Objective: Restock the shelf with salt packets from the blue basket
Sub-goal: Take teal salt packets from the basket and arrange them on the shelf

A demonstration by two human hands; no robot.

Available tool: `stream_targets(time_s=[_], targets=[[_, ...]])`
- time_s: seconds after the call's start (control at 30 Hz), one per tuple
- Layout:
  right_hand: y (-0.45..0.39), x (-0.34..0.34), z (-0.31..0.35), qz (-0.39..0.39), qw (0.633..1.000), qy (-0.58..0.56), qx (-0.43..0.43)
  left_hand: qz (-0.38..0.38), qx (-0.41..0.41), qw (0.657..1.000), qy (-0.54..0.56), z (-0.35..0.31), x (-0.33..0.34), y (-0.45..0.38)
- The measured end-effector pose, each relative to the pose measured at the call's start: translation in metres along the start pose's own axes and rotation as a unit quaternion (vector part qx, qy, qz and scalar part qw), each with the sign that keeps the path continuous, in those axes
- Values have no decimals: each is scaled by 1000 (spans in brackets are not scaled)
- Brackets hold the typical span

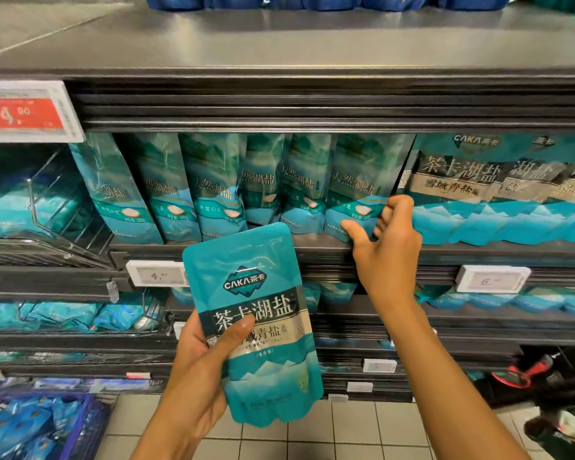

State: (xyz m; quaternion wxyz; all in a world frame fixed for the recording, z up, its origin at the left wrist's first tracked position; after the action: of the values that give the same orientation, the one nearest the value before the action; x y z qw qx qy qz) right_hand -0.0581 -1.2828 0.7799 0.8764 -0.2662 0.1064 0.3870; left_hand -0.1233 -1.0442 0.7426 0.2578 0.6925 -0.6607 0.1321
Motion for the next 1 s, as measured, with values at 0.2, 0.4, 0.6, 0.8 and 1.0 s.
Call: stream_targets(time_s=[0.2, 0.4, 0.6, 0.8, 1.0], targets=[[-7, 10, 0, 34, 998, 48, 13, 7, -5, 1000, -2, 2, 0, 0], [-15, 17, -3, 70, 996, 34, 50, 20, 1, 1000, -1, 7, 3, -1], [2, -4, 4, 77, 993, 69, 50, 48, 16, 999, -11, 6, 9, -2], [48, -62, -8, 61, 996, -63, 27, 119, 41, 991, -45, 2, 40, -9], [51, -78, -17, 368, 882, -259, 142, 212, 139, 963, -94, 2, 112, -27]])
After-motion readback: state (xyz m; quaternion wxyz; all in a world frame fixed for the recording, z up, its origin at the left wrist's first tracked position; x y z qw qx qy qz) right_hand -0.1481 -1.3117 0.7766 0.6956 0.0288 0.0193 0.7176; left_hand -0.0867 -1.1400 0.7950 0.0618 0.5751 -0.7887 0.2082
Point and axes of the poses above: each hand's wrist, its own y-axis away from the middle knuckle, its own x-axis out of the palm, z = x × y, the point moved 2 cm from there along -y, towards the middle knuckle, and after that the axes turned 10 degrees about x, right-handed, at the moved point
